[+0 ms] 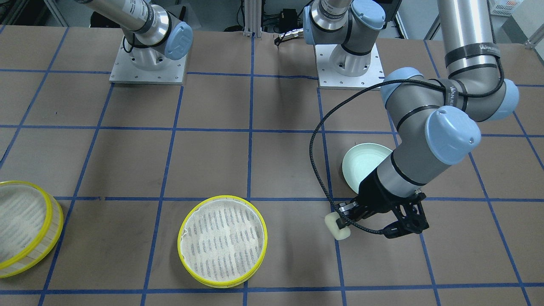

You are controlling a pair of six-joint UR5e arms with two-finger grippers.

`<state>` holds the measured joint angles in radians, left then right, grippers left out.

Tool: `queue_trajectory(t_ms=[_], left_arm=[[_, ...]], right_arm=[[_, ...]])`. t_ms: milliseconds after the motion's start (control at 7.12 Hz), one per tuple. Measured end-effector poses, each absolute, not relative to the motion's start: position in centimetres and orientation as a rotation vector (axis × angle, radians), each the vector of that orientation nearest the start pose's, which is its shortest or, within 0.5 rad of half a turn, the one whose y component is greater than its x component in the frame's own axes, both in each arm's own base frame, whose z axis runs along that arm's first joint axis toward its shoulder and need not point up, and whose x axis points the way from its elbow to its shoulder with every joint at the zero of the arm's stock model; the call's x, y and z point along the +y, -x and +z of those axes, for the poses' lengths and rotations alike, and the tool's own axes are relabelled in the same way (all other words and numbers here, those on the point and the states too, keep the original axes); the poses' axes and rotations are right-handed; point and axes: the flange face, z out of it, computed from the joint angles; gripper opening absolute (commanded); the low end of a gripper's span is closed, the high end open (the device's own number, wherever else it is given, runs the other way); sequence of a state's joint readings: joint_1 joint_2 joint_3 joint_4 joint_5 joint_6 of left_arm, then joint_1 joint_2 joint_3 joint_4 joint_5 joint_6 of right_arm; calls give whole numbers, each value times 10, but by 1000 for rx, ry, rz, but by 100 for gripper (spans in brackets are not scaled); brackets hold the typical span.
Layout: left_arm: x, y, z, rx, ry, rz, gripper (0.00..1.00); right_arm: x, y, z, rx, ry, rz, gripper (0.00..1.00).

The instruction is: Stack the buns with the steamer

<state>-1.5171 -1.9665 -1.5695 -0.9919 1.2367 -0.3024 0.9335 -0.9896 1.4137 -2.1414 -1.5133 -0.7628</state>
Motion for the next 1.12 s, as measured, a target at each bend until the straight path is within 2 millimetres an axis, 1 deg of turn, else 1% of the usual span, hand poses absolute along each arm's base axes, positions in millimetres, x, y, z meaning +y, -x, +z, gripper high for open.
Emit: queue_trajectory(t_ms=[140,281,421,562,702,843,983,1124], left_arm=[[-653,160,327,3505,603,-301,0],[-656,186,316,3548,580,-330,0],[-658,207,302,3572,540,-350,0],[-659,225,286,3587,502,-348,0],[-657,242,275,3596,488,-330,0],[-655,255,267,3600,509,-302,0],[-653,263,260,3600,538,-270,0],[-652,266,251,3597,555,-238,34]], right_arm=[[-648,300,284,3189,204,-233,0],[-647,290,295,3198,202,-227,0],[-648,277,307,3203,199,-227,0],[-649,255,324,3212,178,-232,0],[-652,224,344,3231,158,-234,0],[-654,196,356,3243,141,-227,0],[-655,169,364,3246,104,-229,0],[-654,137,374,3244,65,-245,0]])
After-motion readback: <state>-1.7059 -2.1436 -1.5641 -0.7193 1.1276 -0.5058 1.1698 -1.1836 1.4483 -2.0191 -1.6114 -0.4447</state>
